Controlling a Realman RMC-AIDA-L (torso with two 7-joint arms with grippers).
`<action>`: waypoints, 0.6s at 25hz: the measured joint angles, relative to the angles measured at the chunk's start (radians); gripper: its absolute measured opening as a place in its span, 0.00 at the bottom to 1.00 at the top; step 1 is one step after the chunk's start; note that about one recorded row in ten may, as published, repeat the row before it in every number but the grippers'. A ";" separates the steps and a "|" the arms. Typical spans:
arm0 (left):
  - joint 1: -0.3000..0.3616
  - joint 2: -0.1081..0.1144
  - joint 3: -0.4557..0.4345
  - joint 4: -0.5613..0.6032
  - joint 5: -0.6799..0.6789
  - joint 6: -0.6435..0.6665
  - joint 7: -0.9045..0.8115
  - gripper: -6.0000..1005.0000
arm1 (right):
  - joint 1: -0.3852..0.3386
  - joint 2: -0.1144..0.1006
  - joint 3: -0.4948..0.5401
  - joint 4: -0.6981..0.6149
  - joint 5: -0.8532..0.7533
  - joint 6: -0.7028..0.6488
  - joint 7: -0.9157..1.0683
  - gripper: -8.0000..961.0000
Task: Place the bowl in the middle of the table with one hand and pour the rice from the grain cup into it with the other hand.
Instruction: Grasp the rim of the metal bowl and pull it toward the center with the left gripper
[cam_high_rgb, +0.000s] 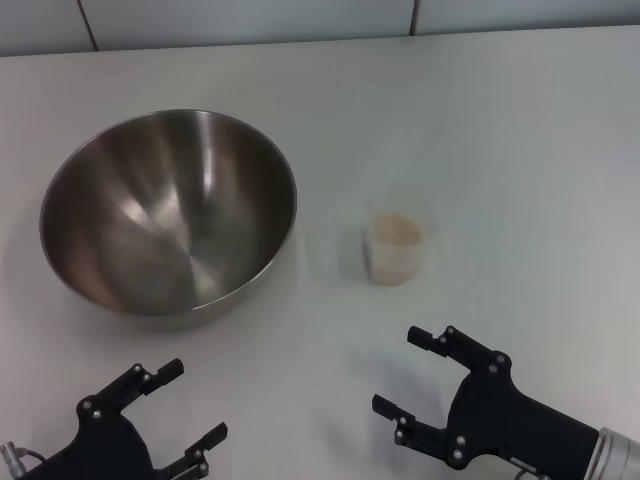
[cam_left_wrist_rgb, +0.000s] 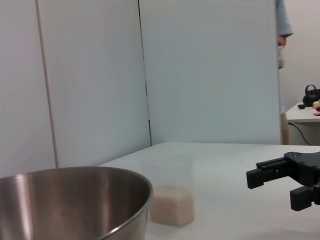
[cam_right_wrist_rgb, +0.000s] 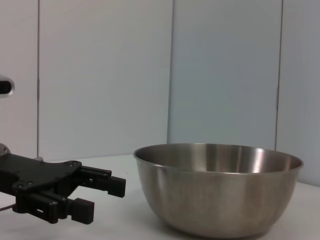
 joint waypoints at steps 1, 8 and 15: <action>0.000 0.000 0.000 0.000 0.000 0.000 0.000 0.75 | 0.000 0.000 0.000 0.000 0.000 0.000 0.000 0.82; -0.001 0.000 0.000 0.000 0.000 0.004 -0.009 0.75 | 0.001 0.000 0.000 0.000 0.000 0.000 0.000 0.82; 0.036 0.008 -0.111 0.018 -0.015 0.248 -0.022 0.75 | 0.001 0.000 0.005 0.000 0.000 0.000 0.000 0.82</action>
